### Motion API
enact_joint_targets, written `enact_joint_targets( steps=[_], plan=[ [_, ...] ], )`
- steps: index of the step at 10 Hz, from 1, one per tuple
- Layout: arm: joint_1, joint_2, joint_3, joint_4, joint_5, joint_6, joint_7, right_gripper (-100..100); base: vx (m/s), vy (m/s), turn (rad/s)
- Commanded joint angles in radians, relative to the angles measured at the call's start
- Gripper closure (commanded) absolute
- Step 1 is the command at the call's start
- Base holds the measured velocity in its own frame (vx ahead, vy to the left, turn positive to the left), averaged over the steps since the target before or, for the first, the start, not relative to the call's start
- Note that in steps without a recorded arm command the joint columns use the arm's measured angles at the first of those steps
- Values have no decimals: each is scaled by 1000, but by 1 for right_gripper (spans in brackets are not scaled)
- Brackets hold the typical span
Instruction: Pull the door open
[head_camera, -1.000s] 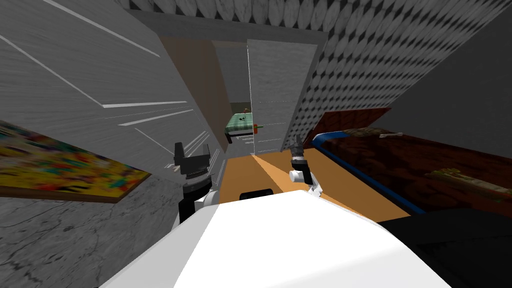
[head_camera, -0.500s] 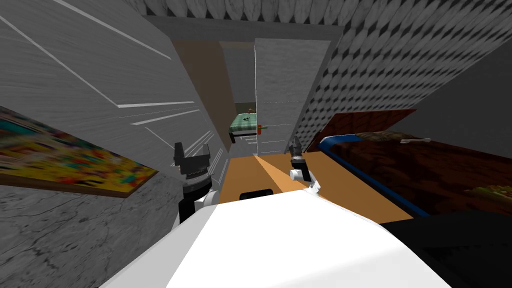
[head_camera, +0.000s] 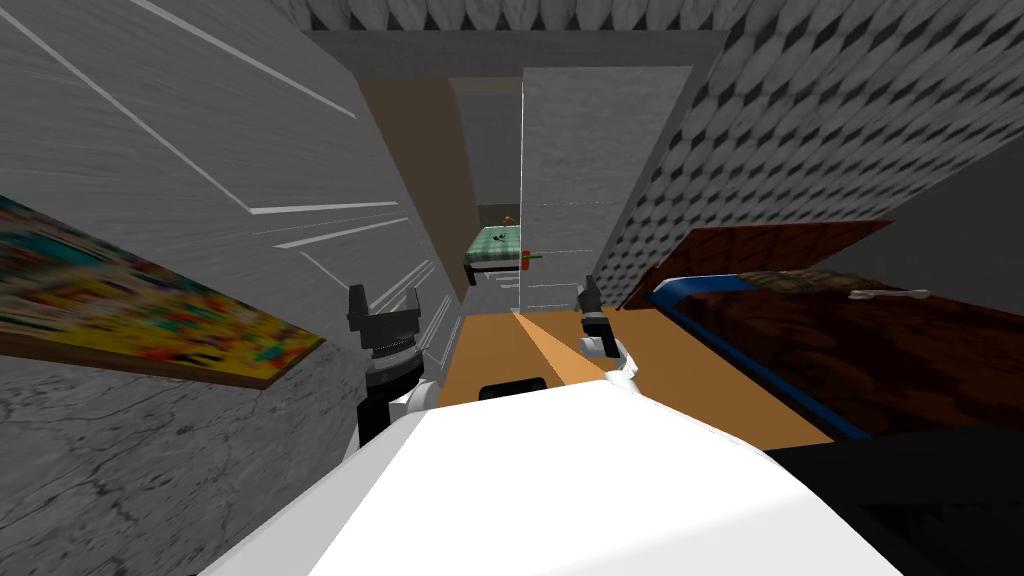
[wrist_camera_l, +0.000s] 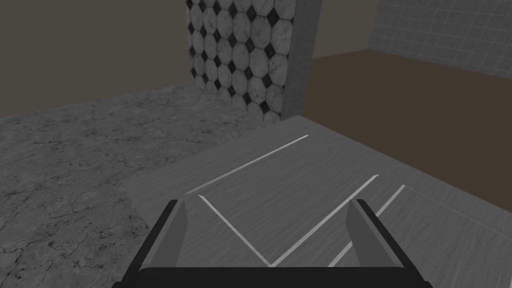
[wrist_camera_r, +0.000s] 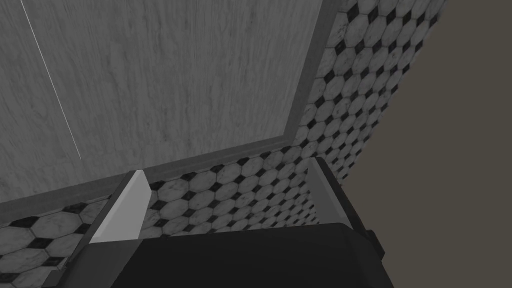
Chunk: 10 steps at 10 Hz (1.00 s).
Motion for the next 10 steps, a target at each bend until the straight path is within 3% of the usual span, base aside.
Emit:
enact_joint_targets(
  steps=[1,4,6,7,9,10],
  plan=[
    [-22,-20,-10,50,-10,-2,-14,-100,97,5,174],
    [-39,-32,-17,109,-16,-2,-20,-100,71,-3,77],
    [-74,-56,-31,185,-28,-2,-34,-100,64,4,153],
    [-74,-56,-31,192,-28,-2,-34,-100,69,-2,69],
    [-108,-79,-44,258,-40,-3,-48,-100,70,-3,145],
    [-108,-79,-44,275,-40,-3,-48,-100,61,-8,73]
  ],
)
